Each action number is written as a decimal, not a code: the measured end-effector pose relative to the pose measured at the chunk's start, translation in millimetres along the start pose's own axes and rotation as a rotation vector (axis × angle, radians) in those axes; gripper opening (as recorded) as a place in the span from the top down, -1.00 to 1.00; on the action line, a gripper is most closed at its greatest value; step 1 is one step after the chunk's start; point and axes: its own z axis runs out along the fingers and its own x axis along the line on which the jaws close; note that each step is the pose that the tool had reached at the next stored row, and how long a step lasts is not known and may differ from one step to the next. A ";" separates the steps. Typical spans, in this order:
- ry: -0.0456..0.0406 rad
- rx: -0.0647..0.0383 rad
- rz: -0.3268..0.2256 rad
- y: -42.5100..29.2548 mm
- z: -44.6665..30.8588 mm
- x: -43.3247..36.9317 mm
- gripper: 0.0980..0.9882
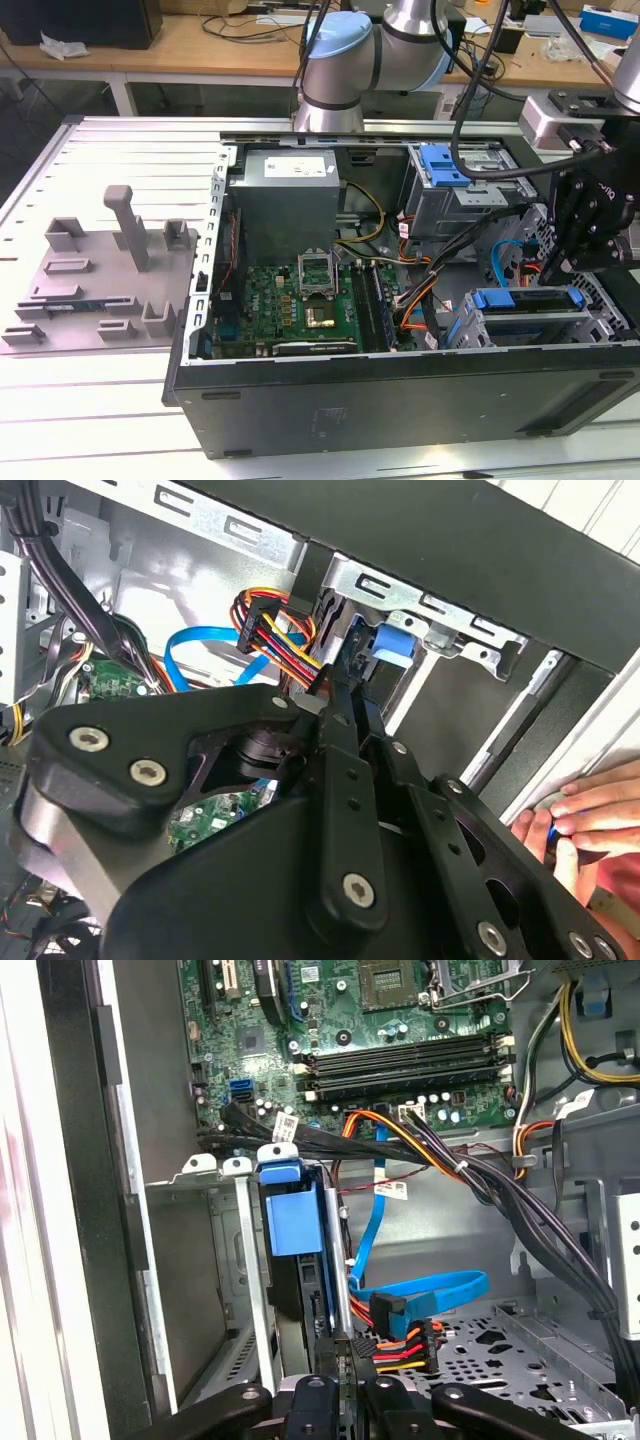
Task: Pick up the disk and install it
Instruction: 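Insert the first disk wire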
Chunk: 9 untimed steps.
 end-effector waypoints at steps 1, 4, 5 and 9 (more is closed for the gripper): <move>0.0000 0.000 0.000 0.0 0.0 0.0 0.84; 0.0006 0.000 -0.002 0.2 -0.4 -0.9 0.84; 0.0009 0.000 -0.005 0.2 -0.6 -1.4 0.84; 0.0022 0.001 -0.014 0.2 -0.9 -2.1 0.84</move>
